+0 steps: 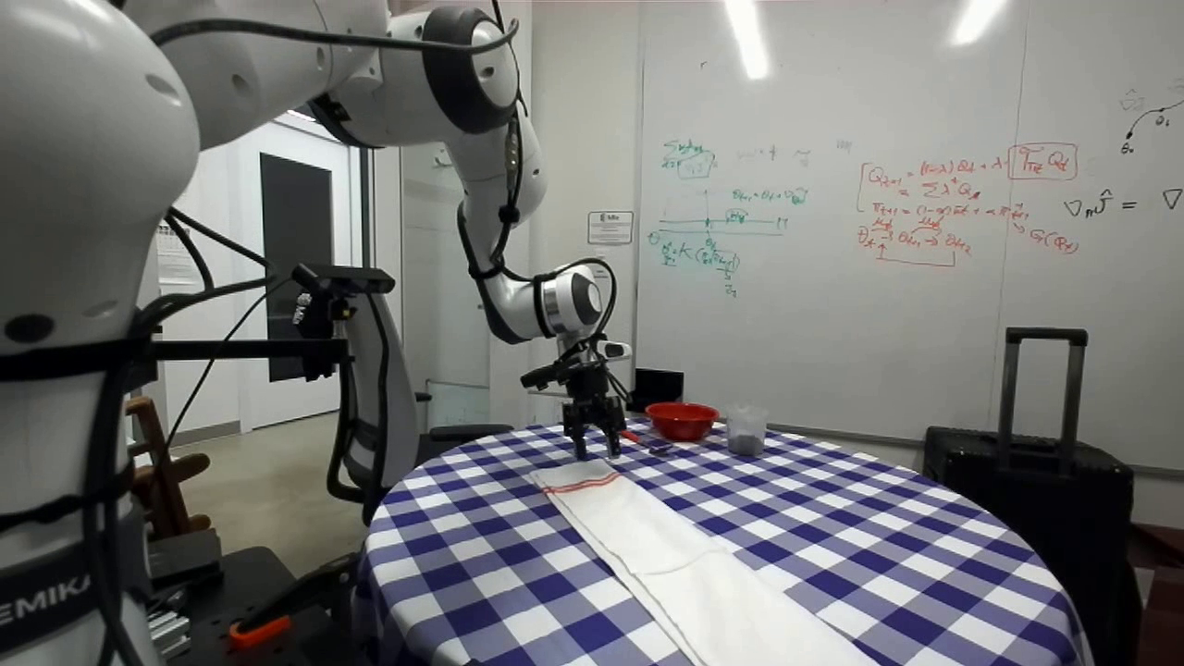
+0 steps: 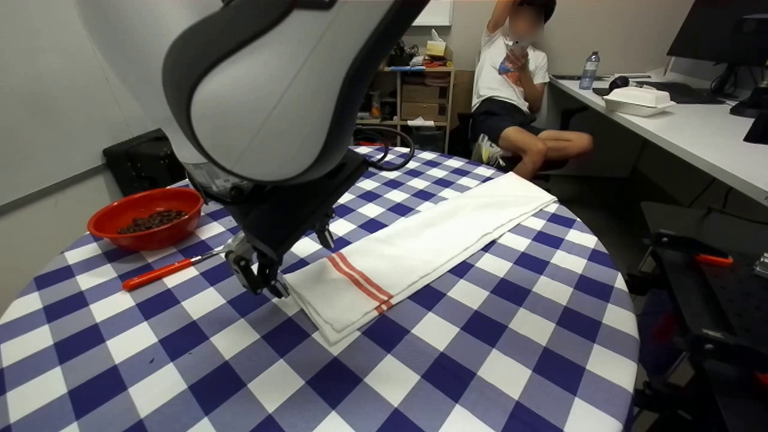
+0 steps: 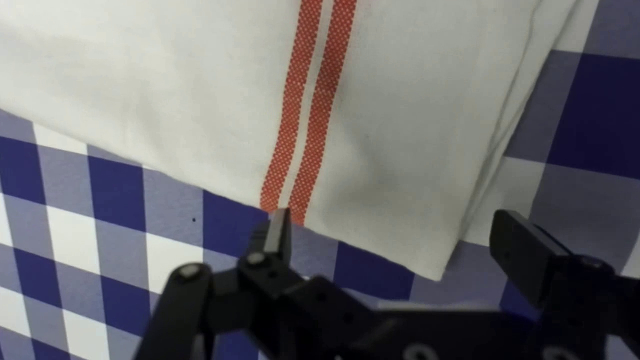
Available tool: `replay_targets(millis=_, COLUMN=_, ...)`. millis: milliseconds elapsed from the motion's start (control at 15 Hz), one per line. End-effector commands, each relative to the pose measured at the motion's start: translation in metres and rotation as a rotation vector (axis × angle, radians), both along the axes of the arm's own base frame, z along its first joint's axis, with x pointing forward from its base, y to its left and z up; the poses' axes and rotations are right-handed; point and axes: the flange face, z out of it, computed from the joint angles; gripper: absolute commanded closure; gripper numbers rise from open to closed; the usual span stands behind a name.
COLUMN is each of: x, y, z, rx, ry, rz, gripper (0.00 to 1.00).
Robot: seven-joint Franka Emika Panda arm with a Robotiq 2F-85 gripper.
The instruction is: Fold the towel
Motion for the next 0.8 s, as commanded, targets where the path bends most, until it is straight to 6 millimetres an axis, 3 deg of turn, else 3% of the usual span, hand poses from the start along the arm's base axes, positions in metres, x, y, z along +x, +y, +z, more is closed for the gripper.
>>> replay_targets(millis=0, x=0.013, y=0.005, z=-0.012, rx=-0.02, ry=0.007, rz=-0.029, gripper=0.28)
replay_targets(millis=600, x=0.02, y=0.018, z=-0.002, rx=0.011, ry=0.008, rz=-0.046, gripper=0.95)
replay_targets(millis=733, x=0.019, y=0.024, z=0.008, rx=0.032, ry=0.012, rz=-0.043, gripper=1.0)
